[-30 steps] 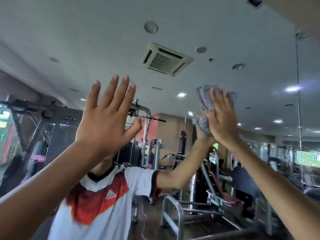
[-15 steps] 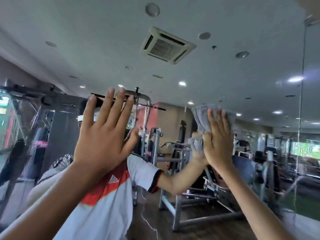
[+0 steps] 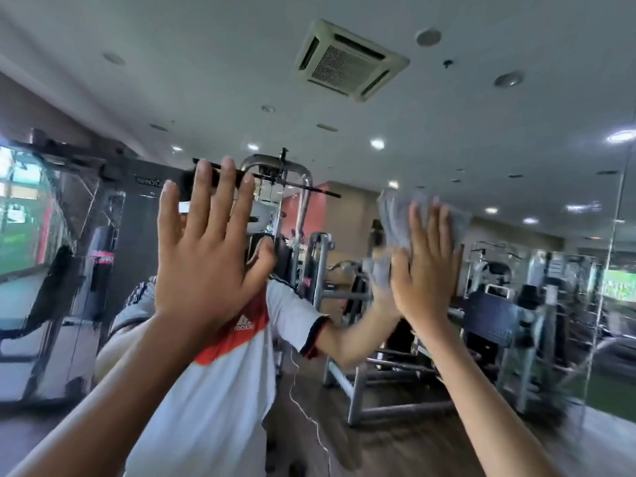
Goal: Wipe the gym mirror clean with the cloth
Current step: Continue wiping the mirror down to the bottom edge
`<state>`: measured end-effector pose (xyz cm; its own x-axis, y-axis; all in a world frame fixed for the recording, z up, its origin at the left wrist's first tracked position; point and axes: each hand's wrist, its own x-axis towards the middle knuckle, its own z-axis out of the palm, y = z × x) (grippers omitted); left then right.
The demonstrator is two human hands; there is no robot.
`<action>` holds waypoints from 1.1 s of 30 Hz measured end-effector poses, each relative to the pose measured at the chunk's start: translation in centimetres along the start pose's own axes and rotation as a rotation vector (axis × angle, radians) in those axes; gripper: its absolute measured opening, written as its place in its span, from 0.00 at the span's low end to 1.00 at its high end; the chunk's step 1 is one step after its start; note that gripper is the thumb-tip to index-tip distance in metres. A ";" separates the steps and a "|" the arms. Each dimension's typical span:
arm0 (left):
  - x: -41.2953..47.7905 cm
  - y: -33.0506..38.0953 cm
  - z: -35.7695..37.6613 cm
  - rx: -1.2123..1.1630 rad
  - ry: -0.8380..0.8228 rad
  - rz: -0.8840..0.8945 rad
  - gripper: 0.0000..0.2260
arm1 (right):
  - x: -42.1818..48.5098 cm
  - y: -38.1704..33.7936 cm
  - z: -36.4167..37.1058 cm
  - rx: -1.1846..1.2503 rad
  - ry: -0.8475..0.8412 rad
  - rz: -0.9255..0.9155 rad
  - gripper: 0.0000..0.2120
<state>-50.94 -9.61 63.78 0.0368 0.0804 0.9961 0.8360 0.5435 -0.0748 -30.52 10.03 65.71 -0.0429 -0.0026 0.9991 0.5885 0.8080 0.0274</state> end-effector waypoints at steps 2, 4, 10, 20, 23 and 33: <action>-0.1 0.1 0.0 -0.002 -0.011 0.003 0.32 | 3.1 -3.0 0.5 0.034 0.034 0.187 0.28; -0.6 -0.3 0.0 -0.002 0.009 0.022 0.32 | 2.6 -6.4 1.0 0.033 0.038 0.127 0.29; -6.1 -1.7 -0.8 -0.014 0.003 0.089 0.30 | -11.0 -3.9 0.2 -0.048 -0.155 -0.266 0.30; -8.9 -0.2 -0.4 -0.045 -0.036 0.045 0.31 | -10.0 -7.8 1.2 0.055 -0.076 -0.054 0.31; -10.2 -0.6 -0.3 -0.041 -0.027 0.071 0.30 | -16.1 -5.0 0.4 -0.013 -0.179 -0.336 0.38; -11.8 -0.3 -0.4 -0.067 0.019 0.035 0.28 | -12.8 -10.2 1.9 0.080 -0.058 -0.031 0.27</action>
<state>-51.36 -11.04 52.08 0.0766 0.0825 0.9936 0.8686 0.4839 -0.1071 -37.46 2.93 52.58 -0.1084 0.0037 0.9941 0.5200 0.8525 0.0536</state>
